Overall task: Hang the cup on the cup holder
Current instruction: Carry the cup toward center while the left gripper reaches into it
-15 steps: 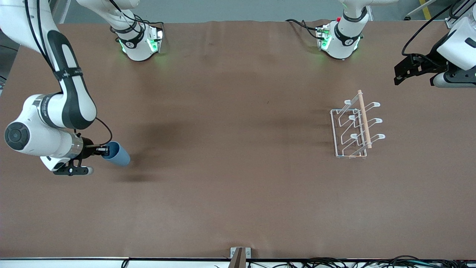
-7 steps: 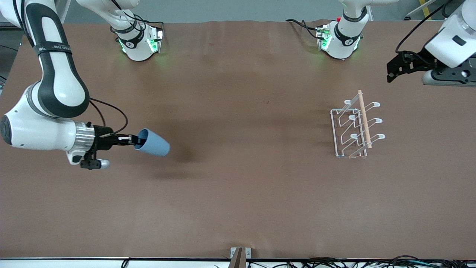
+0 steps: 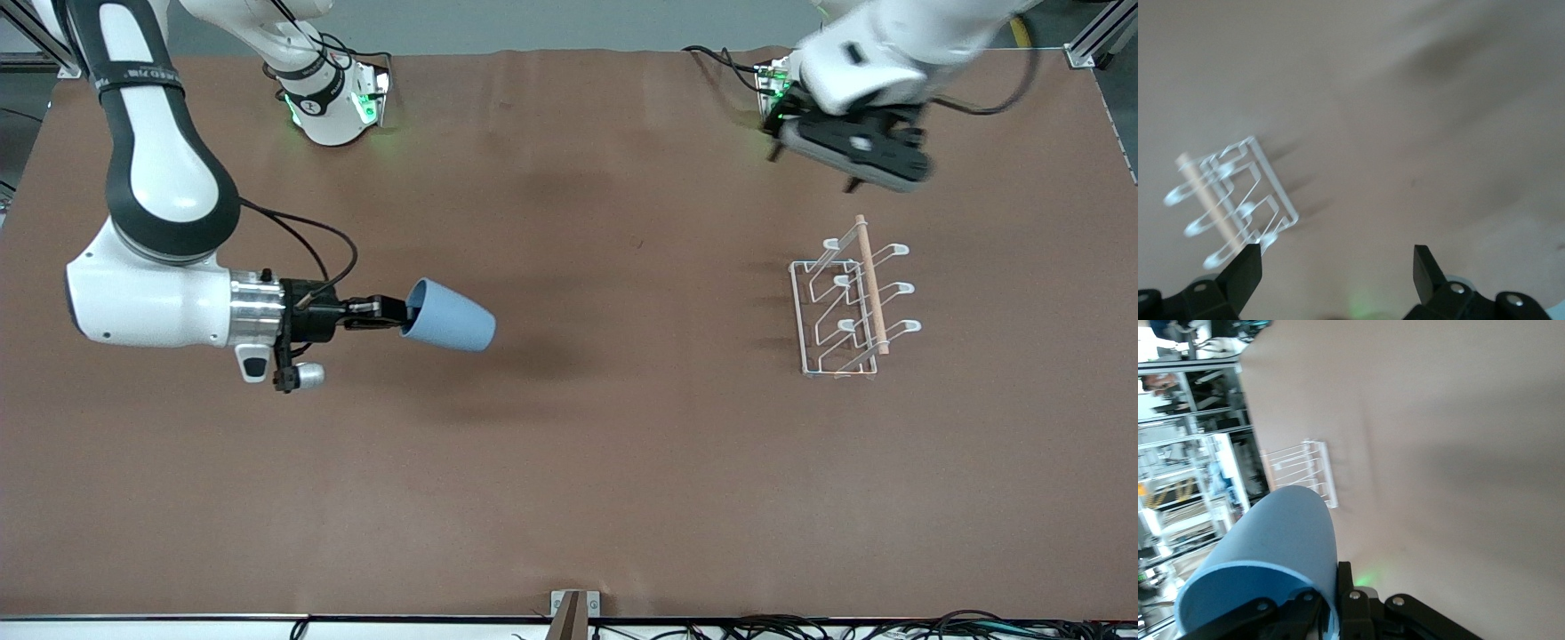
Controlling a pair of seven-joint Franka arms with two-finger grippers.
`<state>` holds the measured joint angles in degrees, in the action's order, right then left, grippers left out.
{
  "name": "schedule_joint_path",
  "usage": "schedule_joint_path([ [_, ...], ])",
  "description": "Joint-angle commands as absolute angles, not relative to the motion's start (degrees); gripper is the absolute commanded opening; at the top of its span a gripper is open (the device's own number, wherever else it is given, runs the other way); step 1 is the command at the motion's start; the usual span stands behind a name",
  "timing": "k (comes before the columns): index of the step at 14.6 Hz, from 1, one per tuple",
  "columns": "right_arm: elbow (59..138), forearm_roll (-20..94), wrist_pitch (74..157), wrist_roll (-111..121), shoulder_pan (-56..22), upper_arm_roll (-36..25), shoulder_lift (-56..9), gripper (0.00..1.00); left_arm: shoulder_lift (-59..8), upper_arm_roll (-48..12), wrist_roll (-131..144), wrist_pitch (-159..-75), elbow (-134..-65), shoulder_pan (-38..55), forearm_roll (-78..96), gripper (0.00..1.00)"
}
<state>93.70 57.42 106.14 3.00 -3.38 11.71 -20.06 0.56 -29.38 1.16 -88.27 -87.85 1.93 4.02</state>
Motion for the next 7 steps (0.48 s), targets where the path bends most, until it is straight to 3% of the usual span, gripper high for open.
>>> schedule_joint_path([
  [1,92.5,67.8,104.6,3.5,-6.1,11.8,-20.3,0.0,-1.2,-36.2,0.4,-93.5,-86.7,1.5,4.0,1.0],
  [7,90.7,69.7,96.4,4.9,-8.7,11.6,-21.3,0.01,-3.2,-44.4,-4.4,-98.4,-85.7,2.4,1.7,1.0],
])
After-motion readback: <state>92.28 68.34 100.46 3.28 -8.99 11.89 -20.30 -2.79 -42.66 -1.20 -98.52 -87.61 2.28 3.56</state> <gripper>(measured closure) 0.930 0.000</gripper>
